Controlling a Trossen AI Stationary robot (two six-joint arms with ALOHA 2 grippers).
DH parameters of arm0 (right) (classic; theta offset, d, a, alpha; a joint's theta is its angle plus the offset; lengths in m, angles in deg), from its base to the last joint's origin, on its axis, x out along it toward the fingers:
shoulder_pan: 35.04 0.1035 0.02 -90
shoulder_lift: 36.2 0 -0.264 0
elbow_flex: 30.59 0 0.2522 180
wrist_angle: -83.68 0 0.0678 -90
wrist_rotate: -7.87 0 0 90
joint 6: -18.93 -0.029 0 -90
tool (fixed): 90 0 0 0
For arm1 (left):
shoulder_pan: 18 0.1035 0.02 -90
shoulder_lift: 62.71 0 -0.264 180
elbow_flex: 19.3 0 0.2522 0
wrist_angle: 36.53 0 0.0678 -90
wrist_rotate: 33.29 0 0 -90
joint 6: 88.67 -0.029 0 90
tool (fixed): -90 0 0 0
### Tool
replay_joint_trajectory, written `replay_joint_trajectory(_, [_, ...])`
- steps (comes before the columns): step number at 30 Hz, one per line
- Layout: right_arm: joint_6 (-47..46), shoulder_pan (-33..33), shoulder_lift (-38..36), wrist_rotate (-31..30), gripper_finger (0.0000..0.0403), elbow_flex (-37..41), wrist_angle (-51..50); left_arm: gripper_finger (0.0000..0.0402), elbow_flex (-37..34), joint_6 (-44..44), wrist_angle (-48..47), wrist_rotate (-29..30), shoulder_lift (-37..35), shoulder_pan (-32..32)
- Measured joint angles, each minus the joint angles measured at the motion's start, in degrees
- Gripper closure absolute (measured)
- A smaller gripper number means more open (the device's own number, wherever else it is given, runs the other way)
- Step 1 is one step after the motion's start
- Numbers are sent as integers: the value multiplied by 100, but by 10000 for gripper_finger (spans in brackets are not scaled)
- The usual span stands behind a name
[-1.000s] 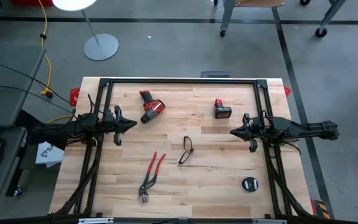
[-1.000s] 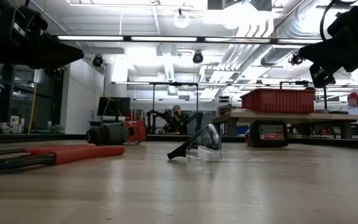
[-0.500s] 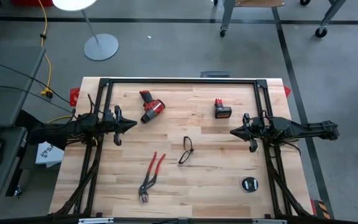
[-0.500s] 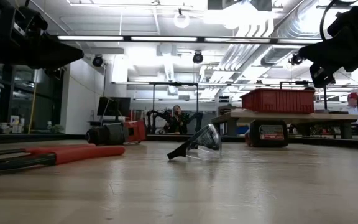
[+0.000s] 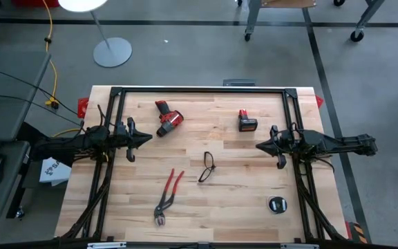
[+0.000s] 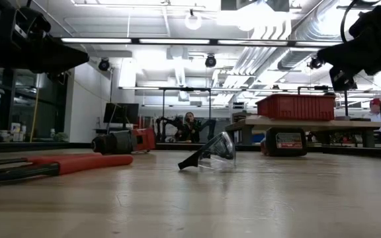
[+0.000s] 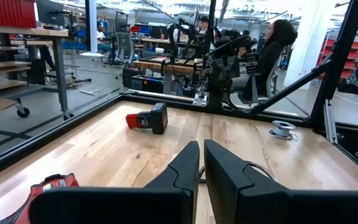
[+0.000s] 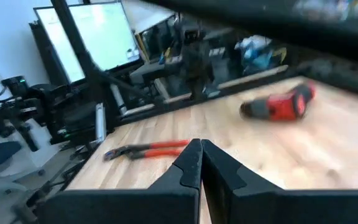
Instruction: Coil cords
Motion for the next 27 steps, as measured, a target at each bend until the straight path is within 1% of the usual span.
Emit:
replay_joint_trajectory(1, [3,-19,4,-111,402,0,236,381,0,-1,0,1,0,-1])
replay_joint_trajectory(2, [-278,-19,4,-204,402,0,605,381,2,-1,0,-1,2,0])
replay_joint_trajectory(3, [-735,-17,31,-361,402,0,1143,381,0,1,0,-1,0,0])
replay_joint_trajectory(6, [-2269,-21,210,-1217,402,0,2804,381,1,1,-2,-3,2,-2])
replay_joint_trajectory(7, [-2437,-19,335,-1232,402,-18,3305,381,0,1,0,-1,0,-2])
replay_joint_trajectory(8, [-2459,9,496,-1049,402,-108,3538,381,1,0,-2,-2,0,-2])
replay_joint_trajectory(9, [-2504,53,719,-829,402,-311,3523,381,0,1,0,-3,2,-2])
replay_joint_trajectory(11, [-2725,174,1257,-578,402,-849,2852,381,2,1,-2,-5,0,-2])
replay_joint_trajectory(13, [-2980,314,1955,-254,402,-1492,1529,381,2,0,0,-4,2,-2])
replay_joint_trajectory(15, [-3334,434,2712,237,402,-2149,111,381,0,-1,0,-4,0,-1])
replay_joint_trajectory(17, [-3844,529,3437,927,402,-2722,-1197,381,0,-1,0,-12,2,-2])
replay_joint_trajectory(21, [-5019,753,4692,2689,402,-3542,-3501,381,0,-1,0,-10,0,-2])
replay_joint_trajectory(22, [-5237,837,4949,3078,402,-3683,-3964,381,0,-1,0,-13,2,-2])
replay_joint_trajectory(24, [-5474,1067,5343,3710,402,-3903,-4518,381,0,-1,0,-11,0,-2])
replay_joint_trajectory(25, [-5612,1215,5493,3926,402,-3991,-4665,381,0,-1,0,-12,2,-2])
replay_joint_trajectory(27, [-5964,1530,5708,4106,402,-4143,-4821,381,0,-1,1,-10,2,-2])
